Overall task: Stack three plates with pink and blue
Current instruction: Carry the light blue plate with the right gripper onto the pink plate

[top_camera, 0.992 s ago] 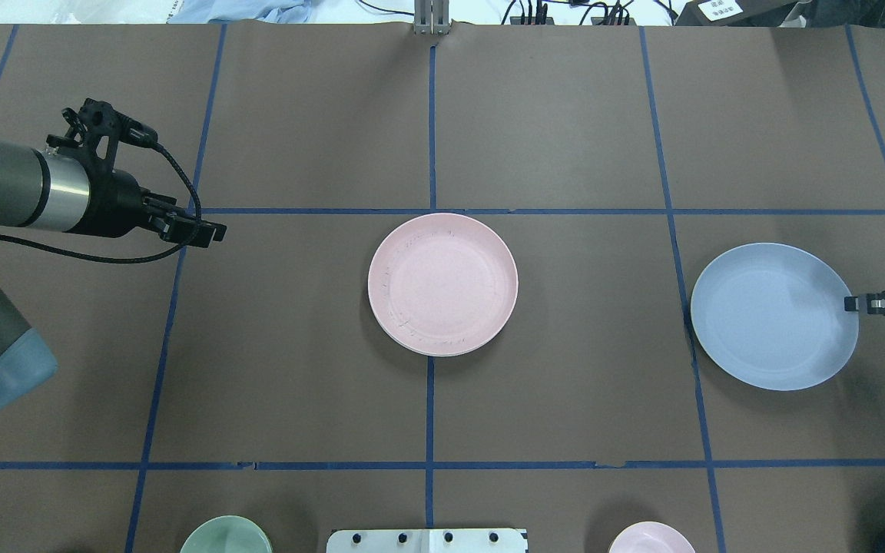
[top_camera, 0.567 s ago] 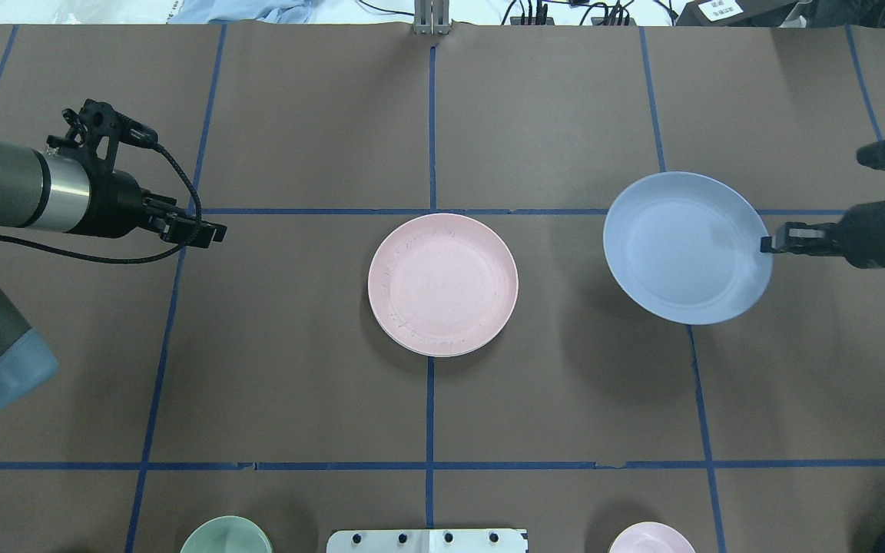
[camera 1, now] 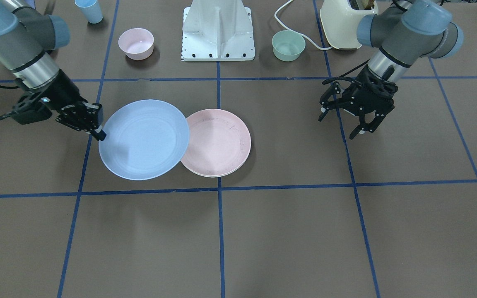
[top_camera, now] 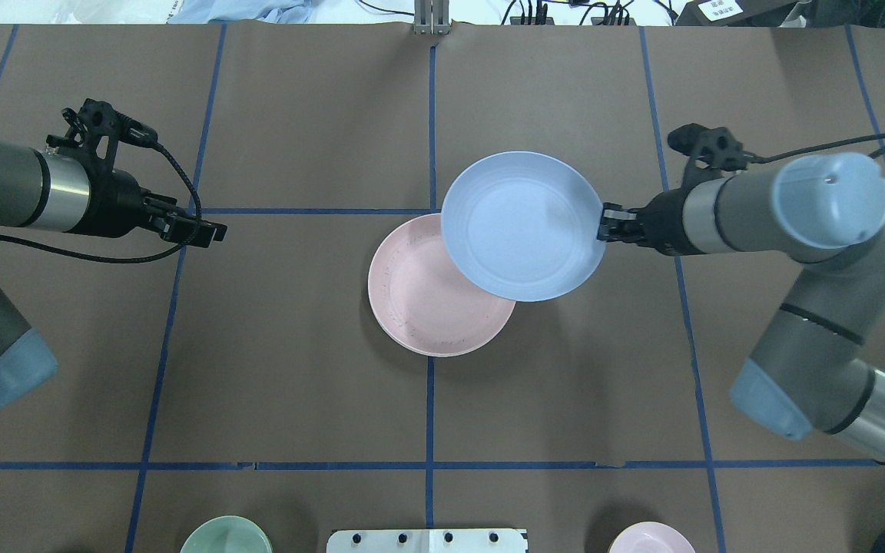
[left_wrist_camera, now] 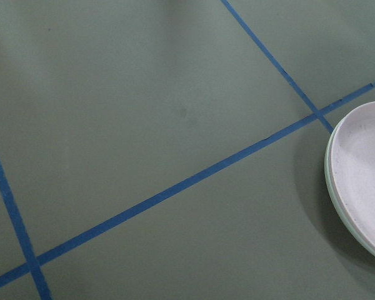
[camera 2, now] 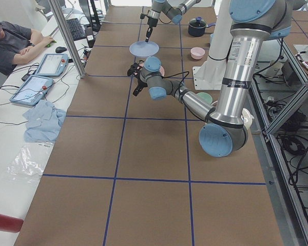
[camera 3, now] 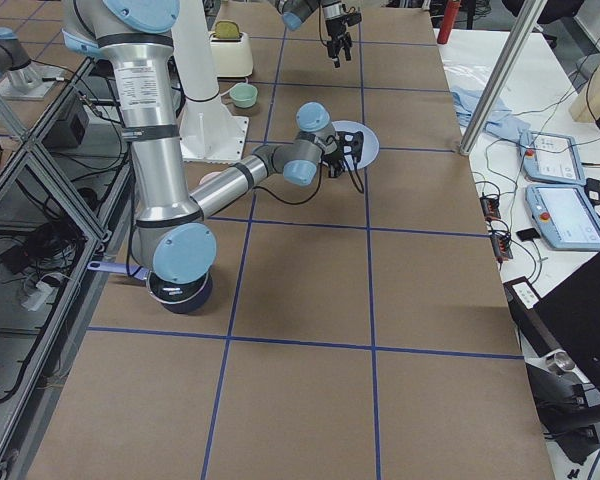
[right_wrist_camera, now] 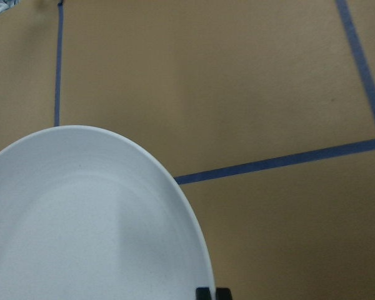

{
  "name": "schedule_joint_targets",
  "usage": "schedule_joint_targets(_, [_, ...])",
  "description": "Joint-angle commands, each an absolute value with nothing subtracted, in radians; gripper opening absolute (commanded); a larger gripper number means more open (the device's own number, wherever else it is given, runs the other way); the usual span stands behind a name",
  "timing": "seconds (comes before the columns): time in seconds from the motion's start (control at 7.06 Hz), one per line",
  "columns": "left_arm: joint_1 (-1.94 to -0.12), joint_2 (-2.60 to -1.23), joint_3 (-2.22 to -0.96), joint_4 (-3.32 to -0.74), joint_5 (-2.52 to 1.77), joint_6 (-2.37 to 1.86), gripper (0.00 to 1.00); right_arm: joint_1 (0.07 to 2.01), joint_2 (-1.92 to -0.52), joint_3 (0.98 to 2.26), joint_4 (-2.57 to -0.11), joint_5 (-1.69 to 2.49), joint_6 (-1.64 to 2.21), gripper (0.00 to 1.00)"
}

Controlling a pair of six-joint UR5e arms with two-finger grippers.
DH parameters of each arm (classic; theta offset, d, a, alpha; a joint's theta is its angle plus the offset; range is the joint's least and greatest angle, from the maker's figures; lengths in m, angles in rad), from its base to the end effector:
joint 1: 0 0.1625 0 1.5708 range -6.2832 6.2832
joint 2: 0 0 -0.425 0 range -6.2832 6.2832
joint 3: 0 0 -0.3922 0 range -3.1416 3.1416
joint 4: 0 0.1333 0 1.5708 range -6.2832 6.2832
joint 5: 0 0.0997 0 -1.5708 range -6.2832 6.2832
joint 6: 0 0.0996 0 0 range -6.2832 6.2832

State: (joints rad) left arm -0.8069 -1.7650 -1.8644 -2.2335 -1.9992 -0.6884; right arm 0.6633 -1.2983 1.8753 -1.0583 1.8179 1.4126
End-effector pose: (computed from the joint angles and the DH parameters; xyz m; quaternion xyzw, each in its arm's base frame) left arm 0.3154 -0.4621 0.3416 0.2791 0.4863 0.1465 0.8149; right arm -0.3859 -0.4398 0.3142 0.1087 -0.5136 0.1502 0.8378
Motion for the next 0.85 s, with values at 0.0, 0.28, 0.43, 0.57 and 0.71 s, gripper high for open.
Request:
schedule_joint_targets(0.0, [-0.805,-1.766,-1.864,-2.233,-2.000,-0.689,1.00,0.531,-1.177,1.859,-1.235,1.679,1.465,0.00])
schedule_joint_targets(0.28, [-0.805,-1.766,-1.864,-2.233,-2.000,-0.689,1.00,0.474,-1.175,1.856,-1.235,1.634,1.483,0.00])
schedule_joint_targets(0.43, [-0.805,-1.766,-1.862,-2.233,-2.000,-0.689,1.00,0.459,-1.167,1.845,-1.236,1.615,1.488,0.00])
schedule_joint_targets(0.57, [-0.805,-1.767,-1.862,-2.233,-2.002,-0.689,1.00,0.456,-1.155,1.839,-1.236,1.614,1.489,0.00])
schedule_joint_targets(0.71, [-0.805,-1.767,-1.864,-2.233,-2.003,-0.689,1.00,0.456,-1.111,1.791,-1.236,1.594,1.508,0.68])
